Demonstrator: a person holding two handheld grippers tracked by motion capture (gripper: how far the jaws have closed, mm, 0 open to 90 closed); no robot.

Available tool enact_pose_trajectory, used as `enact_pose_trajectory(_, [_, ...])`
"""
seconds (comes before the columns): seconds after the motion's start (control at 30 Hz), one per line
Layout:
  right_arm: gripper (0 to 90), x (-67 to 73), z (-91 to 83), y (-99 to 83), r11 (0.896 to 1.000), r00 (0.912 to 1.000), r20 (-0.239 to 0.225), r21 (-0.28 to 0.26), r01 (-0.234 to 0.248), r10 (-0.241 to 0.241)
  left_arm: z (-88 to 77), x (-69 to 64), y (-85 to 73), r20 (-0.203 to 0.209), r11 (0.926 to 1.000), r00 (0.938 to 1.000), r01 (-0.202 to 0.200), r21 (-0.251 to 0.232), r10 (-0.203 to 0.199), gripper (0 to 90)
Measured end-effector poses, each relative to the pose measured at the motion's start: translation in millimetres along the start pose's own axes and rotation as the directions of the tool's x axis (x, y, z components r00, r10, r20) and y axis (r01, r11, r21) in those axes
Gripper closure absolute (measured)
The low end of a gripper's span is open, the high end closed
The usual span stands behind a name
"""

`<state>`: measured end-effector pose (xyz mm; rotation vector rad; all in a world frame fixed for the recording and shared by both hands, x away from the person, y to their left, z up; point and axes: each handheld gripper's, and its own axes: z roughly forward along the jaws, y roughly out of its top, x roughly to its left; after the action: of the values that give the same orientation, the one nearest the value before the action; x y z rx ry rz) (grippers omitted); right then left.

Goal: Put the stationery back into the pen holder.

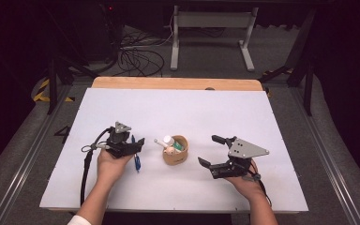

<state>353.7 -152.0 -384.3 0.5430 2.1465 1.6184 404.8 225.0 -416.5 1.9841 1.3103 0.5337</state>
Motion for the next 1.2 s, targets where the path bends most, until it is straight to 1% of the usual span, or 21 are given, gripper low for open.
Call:
enact_pose_trajectory(0.03, [13.0, 0.0, 0.1, -0.1, 1.000, 1.0000, -0.001, 0.001, 0.000, 0.000, 0.7, 0.2, -0.4, -0.007, 0.9999, 1.0000, -0.005, 0.010, 0.005, 34.9])
enact_pose_trajectory(0.2, [13.0, 0.0, 0.5, -0.3, 1.000, 1.0000, -0.003, 0.003, 0.001, -0.001, 3.6, 2.6, -2.2, -0.032, 0.9984, 0.9994, 0.012, 0.055, -0.010, 37.3])
enact_pose_trajectory(0.3, [13.1, 0.2, 0.8, -0.5, 1.000, 1.0000, -0.004, 0.004, 0.000, 0.000, 5.7, 4.5, -2.5, -0.050, 0.9980, 0.9986, 0.018, 0.060, -0.015, 37.4])
enact_pose_trajectory(0.4, [13.3, 0.4, 1.0, -0.3, 1.000, 1.0000, -0.002, 0.007, 0.002, -0.002, 7.9, 5.1, -2.8, -0.051, 0.9969, 0.9984, 0.029, 0.073, -0.026, 39.3])
enact_pose_trajectory(0.5, [13.4, 0.5, 1.1, -0.4, 1.000, 1.0000, -0.001, 0.007, 0.004, -0.004, 11.0, 5.7, -3.2, -0.059, 0.9965, 0.9981, 0.024, 0.080, -0.019, 41.2])
enact_pose_trajectory(0.57, [13.5, 0.4, 1.1, -0.6, 1.000, 1.0000, -0.003, 0.007, 0.000, 0.000, 12.8, 6.6, -3.2, -0.057, 0.9955, 0.9980, 0.030, 0.090, -0.025, 43.0])
enact_pose_trajectory(0.6, [13.6, 0.4, 1.1, -0.6, 1.000, 1.0000, -0.003, 0.008, 0.000, 0.000, 14.1, 7.1, -3.2, -0.060, 0.9954, 0.9980, 0.023, 0.093, -0.018, 44.0])
enact_pose_trajectory(0.67, [13.7, 0.5, 1.0, -0.5, 1.000, 1.0000, -0.001, 0.010, 0.002, -0.002, 15.2, 5.5, -3.8, -0.065, 0.9953, 0.9976, 0.031, 0.092, -0.026, 45.3])
enact_pose_trajectory(0.7, [13.7, 0.6, 1.0, -0.5, 1.000, 1.0000, -0.001, 0.009, 0.002, -0.002, 15.1, 5.2, -3.7, -0.066, 0.9954, 0.9976, 0.024, 0.092, -0.018, 45.7])
enact_pose_trajectory(0.77, [13.8, 0.3, 1.2, -0.7, 1.000, 1.0000, -0.003, 0.008, 0.001, -0.001, 15.1, 3.7, -3.8, -0.061, 0.9955, 0.9979, 0.024, 0.092, -0.019, 48.5])
enact_pose_trajectory(0.87, [13.9, 0.5, 1.5, -0.8, 1.000, 1.0000, -0.002, 0.011, 0.005, -0.005, 15.1, 3.5, -3.4, -0.057, 0.9956, 0.9984, 0.010, 0.093, -0.005, 52.6])
enact_pose_trajectory(0.97, [14.0, 1.1, 1.7, -0.3, 1.000, 1.0000, -0.005, 0.008, 0.005, -0.005, 15.1, 3.3, -3.2, -0.055, 0.9954, 0.9985, 0.016, 0.094, -0.010, 55.6])
enact_pose_trajectory(1.07, [14.3, 1.2, 1.4, -0.5, 1.000, 1.0000, -0.006, 0.010, 0.004, -0.004, 14.3, 8.2, -2.4, -0.046, 0.9950, 0.9989, 0.012, 0.099, -0.008, 60.6])
enact_pose_trajectory(1.13, [14.4, 1.2, 1.4, -0.6, 1.000, 1.0000, -0.007, 0.010, 0.004, -0.004, 13.8, 12.4, -2.4, -0.021, 0.9948, 0.9995, 0.026, 0.099, -0.024, 65.1])
enact_pose_trajectory(1.2, [14.5, 1.0, 1.8, -0.8, 1.000, 0.9999, -0.008, 0.011, 0.006, -0.006, 13.9, 12.3, -2.1, -0.026, 0.9950, 0.9995, 0.020, 0.097, -0.018, 65.8])
